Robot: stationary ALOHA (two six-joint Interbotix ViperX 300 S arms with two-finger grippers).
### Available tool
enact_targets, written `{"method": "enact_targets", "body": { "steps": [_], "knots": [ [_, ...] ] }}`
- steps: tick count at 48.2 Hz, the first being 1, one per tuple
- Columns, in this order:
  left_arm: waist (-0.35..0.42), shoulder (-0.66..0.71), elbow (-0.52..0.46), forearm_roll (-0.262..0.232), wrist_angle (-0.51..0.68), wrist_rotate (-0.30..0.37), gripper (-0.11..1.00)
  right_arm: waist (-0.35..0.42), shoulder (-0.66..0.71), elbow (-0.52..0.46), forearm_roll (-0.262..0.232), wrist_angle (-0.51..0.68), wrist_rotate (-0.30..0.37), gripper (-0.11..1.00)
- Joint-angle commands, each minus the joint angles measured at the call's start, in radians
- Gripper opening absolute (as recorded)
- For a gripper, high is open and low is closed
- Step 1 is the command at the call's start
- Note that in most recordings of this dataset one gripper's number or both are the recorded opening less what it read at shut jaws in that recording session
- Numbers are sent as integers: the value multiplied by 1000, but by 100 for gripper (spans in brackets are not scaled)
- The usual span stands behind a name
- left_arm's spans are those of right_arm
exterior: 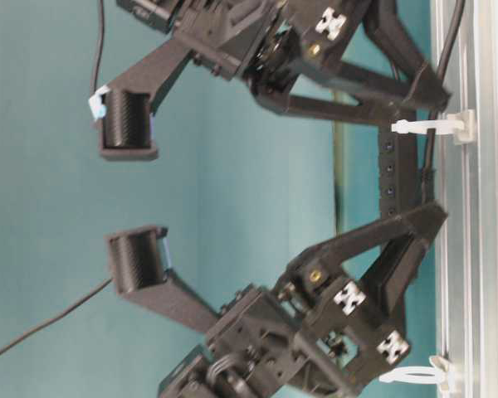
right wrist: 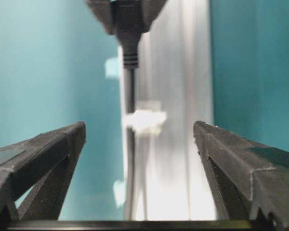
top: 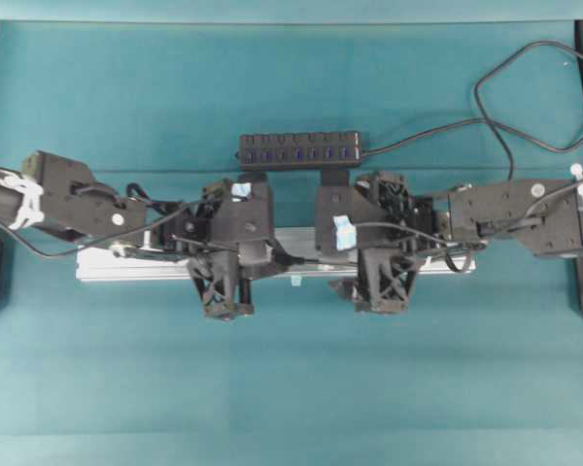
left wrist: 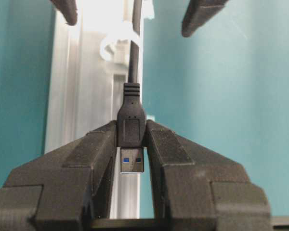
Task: Pass the USB cable through three rings with both arms.
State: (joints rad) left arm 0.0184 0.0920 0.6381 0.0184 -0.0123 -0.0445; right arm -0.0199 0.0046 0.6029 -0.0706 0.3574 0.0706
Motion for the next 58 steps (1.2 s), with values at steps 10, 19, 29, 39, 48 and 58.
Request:
{"method": "enact_targets", "body": {
  "steps": [10, 19, 29, 39, 48, 58],
  "knots": [
    [-2, -91, 3, 3, 35, 6, 22, 0, 32, -101, -18, -17, -3, 78],
    [-2, -130, 11, 3, 63, 6, 22, -3, 44, -110, -25, -18, -2, 77],
    [-2, -164, 18, 3, 74, 6, 22, -3, 54, -109, -23, -57, 5, 77],
    [0, -164, 18, 3, 74, 6, 22, 11, 80, -114, -20, -100, 6, 75],
    [0, -166, 20, 3, 80, 6, 22, 11, 81, -114, -20, -109, 6, 45],
    [0, -166, 21, 3, 83, 6, 22, 11, 83, -114, -20, -109, 5, 3]
  ]
}}
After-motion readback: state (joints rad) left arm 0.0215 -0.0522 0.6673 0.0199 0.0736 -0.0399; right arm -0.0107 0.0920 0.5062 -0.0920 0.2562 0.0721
